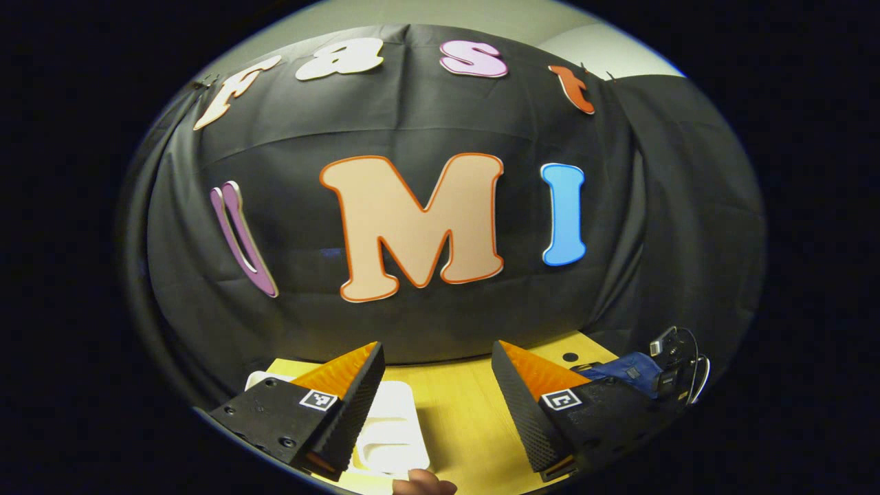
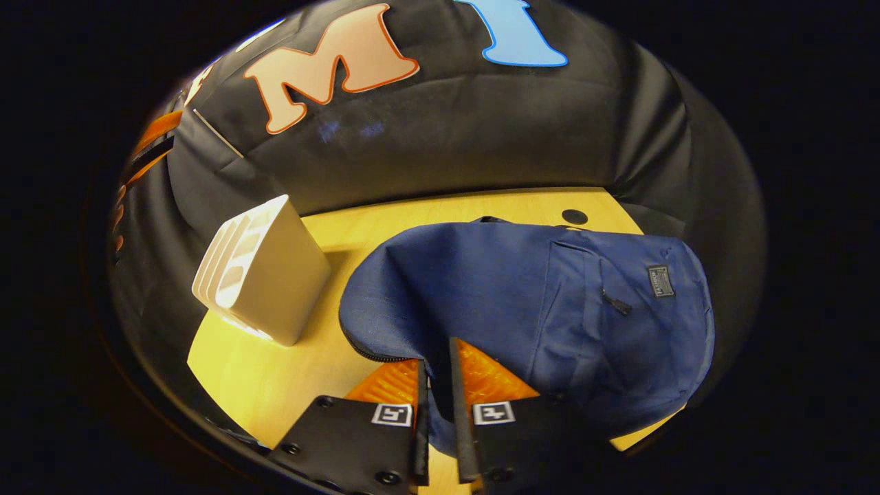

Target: Open the schoolbag, grab two books from the bookshelf and put them into the schoolbag.

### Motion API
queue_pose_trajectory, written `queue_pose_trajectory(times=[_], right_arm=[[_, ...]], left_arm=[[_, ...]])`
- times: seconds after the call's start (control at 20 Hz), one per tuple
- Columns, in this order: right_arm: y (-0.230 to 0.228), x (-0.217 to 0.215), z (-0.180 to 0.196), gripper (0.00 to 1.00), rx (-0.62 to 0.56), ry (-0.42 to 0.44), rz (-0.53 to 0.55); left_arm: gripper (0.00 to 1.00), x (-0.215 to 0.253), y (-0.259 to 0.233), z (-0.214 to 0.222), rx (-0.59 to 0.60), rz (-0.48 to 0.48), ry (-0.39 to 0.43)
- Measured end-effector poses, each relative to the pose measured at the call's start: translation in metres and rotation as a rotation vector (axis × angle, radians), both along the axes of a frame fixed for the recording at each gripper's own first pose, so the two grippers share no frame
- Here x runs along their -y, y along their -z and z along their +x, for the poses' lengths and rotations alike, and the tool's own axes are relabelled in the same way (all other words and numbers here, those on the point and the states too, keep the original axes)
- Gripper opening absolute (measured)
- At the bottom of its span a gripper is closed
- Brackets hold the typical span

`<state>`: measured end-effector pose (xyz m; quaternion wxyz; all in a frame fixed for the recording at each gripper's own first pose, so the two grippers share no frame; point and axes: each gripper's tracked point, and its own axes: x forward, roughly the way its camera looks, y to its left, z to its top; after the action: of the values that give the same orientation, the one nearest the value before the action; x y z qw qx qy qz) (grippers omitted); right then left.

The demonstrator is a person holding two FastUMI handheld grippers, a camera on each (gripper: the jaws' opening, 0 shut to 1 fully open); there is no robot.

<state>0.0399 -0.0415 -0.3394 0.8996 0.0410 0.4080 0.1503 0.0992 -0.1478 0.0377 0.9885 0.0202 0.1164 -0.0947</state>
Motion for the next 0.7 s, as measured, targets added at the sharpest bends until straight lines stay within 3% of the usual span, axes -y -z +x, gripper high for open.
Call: queue_pose_trajectory(times=[0.15,0.4,0.7], right_arm=[[-0.002,-0.003,-0.004,0.34,-0.006,0.017,-0.004],[-0.009,-0.021,-0.028,1.0,0.009,-0.024,-0.031],[-0.04,-0.043,-0.032,1.0,0.088,-0.031,-0.06]], left_arm=[[0.92,-0.023,0.005,-0.004,-0.009,-0.017,-0.014],[0.92,-0.059,0.026,-0.015,-0.075,-0.053,-0.05],[0.94,-0.083,0.023,-0.02,-0.06,-0.059,-0.07]])
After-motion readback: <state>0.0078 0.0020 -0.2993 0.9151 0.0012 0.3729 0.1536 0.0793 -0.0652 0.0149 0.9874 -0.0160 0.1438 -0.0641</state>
